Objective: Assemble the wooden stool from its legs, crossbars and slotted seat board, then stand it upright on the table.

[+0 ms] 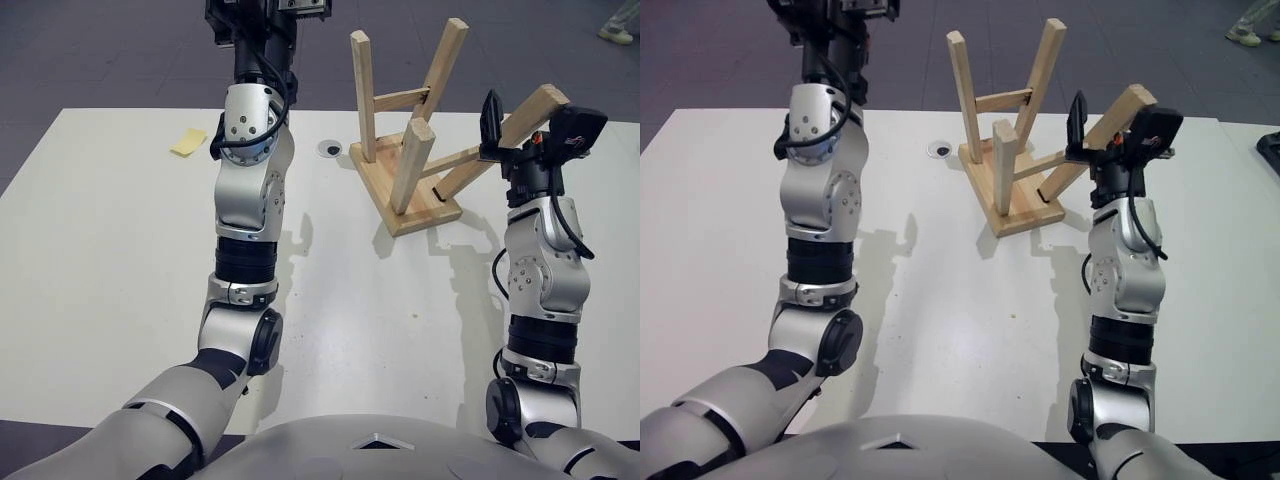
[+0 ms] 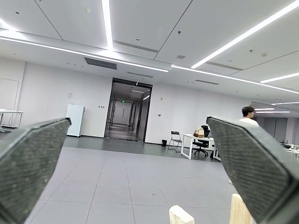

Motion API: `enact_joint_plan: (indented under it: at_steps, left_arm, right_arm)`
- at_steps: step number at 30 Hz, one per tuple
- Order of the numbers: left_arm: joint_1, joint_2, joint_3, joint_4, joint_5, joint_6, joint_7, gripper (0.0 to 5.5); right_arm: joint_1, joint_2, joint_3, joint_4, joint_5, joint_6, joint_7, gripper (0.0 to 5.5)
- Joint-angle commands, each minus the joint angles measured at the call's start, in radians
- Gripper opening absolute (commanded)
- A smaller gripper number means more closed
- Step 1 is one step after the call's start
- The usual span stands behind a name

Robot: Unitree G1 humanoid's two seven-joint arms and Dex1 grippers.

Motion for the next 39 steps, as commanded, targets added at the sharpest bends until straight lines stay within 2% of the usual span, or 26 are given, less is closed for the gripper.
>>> enact_joint_plan:
  at_steps: [1,5,12,17,23,28,32,35,37,39]
  left_arm:
    - [0.006,0.014,-0.002,0.001,0.007,0.01,0.001,5.4]
    - [0.002,0.023,0.009,0.0,0.004,0.013,0.005,5.4]
    - [-0.002,0.029,0.004,-0.024,0.0,0.042,0.002,5.4]
    - [0.008,0.033,-0.017,-0.034,0.008,0.067,-0.014,5.4]
    - [0.008,0.026,-0.025,-0.016,0.014,0.065,-0.008,5.4]
    - [0.048,0.023,-0.02,-0.018,0.015,0.052,-0.002,5.4]
    - [0.156,0.051,0.009,-0.105,-0.007,0.114,-0.018,5.4]
    - [0.267,0.07,0.042,-0.206,-0.037,0.245,-0.021,5.4]
    - [0.333,0.074,0.033,-0.257,-0.06,0.389,-0.032,5.4]
    - [0.391,0.095,-0.036,-0.294,-0.05,0.521,-0.067,5.4]
  right_arm:
    - [-0.086,-0.026,-0.03,0.038,-0.006,-0.039,0.019,5.38]
    - [-0.131,-0.028,-0.049,0.05,0.001,-0.049,0.025,5.38]
    - [0.171,-0.052,0.115,0.373,-0.265,0.045,-0.003,5.38]
    - [0.128,-0.017,0.097,0.412,-0.224,-0.021,-0.001,5.38]
    - [0.082,-0.001,0.021,0.232,-0.124,-0.171,0.029,5.38]
    - [-0.043,-0.026,-0.127,-0.043,0.199,-0.058,0.051,5.38]
    - [-0.152,-0.047,-0.274,0.011,0.406,0.004,0.0,5.38]
    - [-0.222,-0.116,-0.36,0.25,0.288,-0.008,-0.201,5.38]
    - [-0.217,-0.184,-0.293,0.368,0.116,-0.056,-0.22,5.38]
    - [-0.213,-0.223,-0.199,0.46,-0.028,-0.1,-0.203,5.38]
